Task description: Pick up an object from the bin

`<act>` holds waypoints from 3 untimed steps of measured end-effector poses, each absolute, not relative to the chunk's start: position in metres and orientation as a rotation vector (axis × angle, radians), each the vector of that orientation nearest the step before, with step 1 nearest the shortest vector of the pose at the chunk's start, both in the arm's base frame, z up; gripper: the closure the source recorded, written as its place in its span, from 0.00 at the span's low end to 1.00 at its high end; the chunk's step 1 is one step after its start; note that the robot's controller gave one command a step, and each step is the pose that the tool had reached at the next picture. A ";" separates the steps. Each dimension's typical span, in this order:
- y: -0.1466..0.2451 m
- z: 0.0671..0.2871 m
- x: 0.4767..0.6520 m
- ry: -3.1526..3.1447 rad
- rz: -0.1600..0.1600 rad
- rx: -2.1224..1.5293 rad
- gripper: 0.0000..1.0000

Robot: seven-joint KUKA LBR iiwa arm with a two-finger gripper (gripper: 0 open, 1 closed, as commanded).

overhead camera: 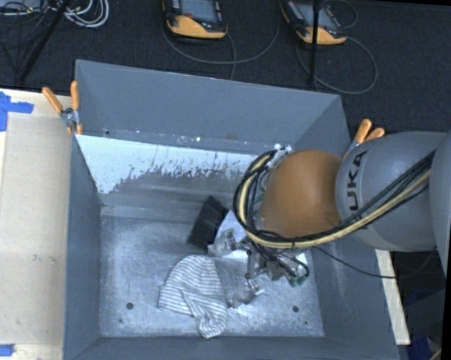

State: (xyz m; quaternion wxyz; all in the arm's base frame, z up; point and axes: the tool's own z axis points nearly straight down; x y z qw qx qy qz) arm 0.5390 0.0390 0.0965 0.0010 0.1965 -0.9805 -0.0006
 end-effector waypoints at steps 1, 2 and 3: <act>0.064 0.078 0.550 -3.024 0.004 0.851 1.00; 0.063 0.078 0.550 -3.024 0.004 0.851 1.00; 0.070 0.199 0.548 -2.997 -0.001 0.946 1.00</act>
Offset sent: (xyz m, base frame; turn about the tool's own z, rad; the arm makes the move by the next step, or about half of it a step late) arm 0.0000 0.0000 0.0000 0.0000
